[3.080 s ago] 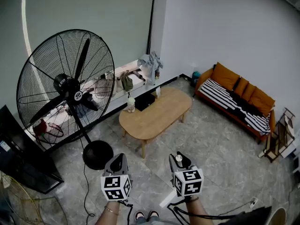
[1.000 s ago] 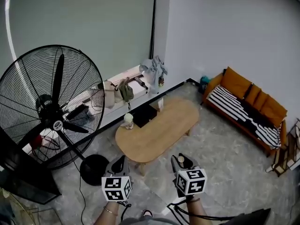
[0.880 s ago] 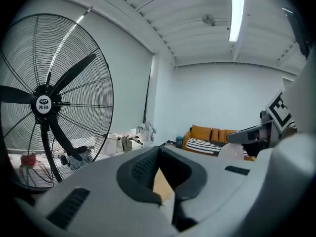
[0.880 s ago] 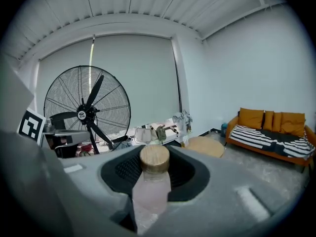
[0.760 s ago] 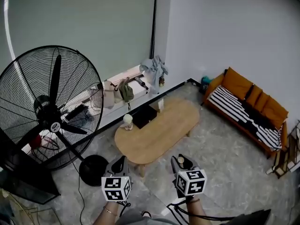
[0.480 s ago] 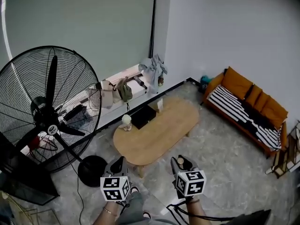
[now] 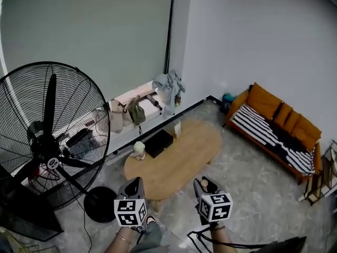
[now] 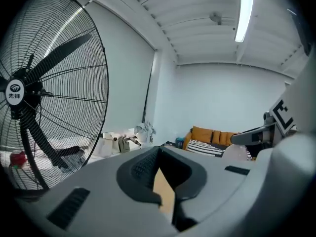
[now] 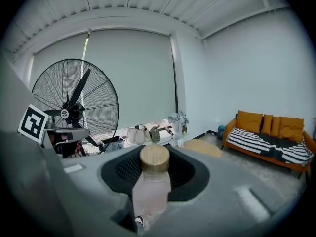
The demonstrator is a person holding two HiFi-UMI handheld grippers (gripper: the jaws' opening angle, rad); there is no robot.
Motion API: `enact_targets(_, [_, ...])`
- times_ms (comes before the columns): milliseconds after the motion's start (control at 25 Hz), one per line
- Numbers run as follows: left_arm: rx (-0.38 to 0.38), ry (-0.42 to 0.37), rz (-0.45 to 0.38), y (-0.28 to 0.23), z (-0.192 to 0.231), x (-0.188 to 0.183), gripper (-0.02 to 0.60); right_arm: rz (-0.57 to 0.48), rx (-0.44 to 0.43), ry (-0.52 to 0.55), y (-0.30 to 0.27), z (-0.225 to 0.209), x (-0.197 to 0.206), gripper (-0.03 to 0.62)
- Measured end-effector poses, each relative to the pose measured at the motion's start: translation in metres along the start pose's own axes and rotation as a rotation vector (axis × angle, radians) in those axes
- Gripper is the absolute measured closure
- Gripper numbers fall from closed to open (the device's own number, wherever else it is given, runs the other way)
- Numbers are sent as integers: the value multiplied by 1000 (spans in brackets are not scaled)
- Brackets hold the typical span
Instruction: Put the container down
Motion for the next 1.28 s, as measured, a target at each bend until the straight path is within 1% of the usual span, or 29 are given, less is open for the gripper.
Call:
enact_targets(200, [5,-5,-11,-36,21,-15,588,-7,22,5,-35,-8,-17,464])
enact_targets(440, [16,-5,-17,-88,41,-32,588,-3,30,5,-86,-17,-39,464])
enact_targets(560, [22,-10,-14,-111,56,-32,588,2,23,2,-113,-11,-45,464])
enact_targets(720, [25,4,-7,-141,74,-32,588,9,13,-9,-149,-7,-52,464])
enact_targets(920, [29,20,1,-176,96,-30,588,25,17,-8,-190,-13,-55,464])
enact_targets(1120, [39,25,6,-203,113,-26,588,2,26,-7,-221,-10,-60,464])
enact_targets(1280, [30,32,19,-219,118,-22,588,11,26,-1,-236,-15,-60,464])
Point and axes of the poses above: the fingertips, and each gripper's own axes: y backward along the fingers, z to its left, x out of its underside, the point moved 5 cm from there along y, backward along the fingers, and after that the axes turned 12 degrees about -z, right-handed, at the moved point
